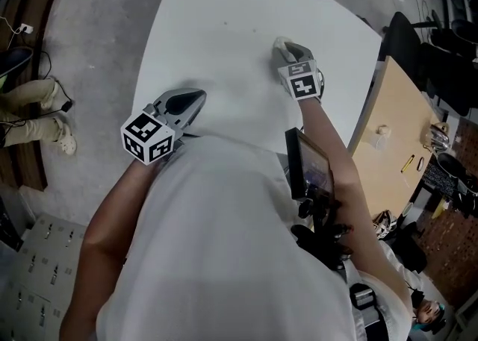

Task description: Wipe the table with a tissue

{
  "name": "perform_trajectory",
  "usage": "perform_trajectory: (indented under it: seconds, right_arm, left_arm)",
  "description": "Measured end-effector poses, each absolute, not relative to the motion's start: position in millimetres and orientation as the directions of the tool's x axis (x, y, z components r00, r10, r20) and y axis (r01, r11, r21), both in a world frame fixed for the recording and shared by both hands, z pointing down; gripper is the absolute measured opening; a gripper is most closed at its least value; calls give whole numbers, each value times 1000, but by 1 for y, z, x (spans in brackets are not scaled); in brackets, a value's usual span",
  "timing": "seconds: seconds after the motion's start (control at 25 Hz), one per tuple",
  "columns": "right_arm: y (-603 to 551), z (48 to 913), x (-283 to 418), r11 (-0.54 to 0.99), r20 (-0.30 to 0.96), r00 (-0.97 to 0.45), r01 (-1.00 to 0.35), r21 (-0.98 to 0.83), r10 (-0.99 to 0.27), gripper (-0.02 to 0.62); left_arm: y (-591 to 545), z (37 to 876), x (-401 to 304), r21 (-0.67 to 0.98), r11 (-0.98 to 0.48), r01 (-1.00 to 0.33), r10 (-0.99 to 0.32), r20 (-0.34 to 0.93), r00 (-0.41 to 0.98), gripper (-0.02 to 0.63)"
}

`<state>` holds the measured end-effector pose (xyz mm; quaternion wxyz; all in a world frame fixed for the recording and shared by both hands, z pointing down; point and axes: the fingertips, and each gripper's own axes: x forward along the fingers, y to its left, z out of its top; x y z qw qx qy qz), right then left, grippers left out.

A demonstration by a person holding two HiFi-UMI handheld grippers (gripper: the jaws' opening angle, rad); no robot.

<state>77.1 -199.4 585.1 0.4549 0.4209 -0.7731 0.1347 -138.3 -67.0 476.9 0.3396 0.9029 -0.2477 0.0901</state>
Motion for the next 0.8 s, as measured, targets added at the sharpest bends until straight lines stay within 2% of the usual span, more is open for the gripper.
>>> perform_trajectory:
  seconds: [0.36, 0.48, 0.56, 0.64, 0.8]
  right_arm:
    - [-142, 584, 50, 718, 830, -308, -679, 150, -464, 100]
    - [-153, 570, 62, 628, 778, -377, -778, 28, -502, 69]
    - [-165, 564, 85, 528, 754, -328, -849, 30, -570, 67]
    - [-169, 568, 101, 477, 765, -274, -878, 49, -583, 66]
    - [-160, 576, 91, 531, 783, -294, -846, 53, -547, 64]
  left_arm:
    - [-75, 475, -132, 567, -670, -480, -360, 317, 877, 6]
    - [-79, 473, -129, 563, -678, -472, -353, 313, 882, 6]
    - [-81, 473, -129, 562, -681, -470, -350, 313, 883, 6]
    - [-80, 473, -131, 562, -680, -470, -349, 316, 882, 6]
    - [-78, 475, -134, 563, -677, -474, -350, 321, 880, 6]
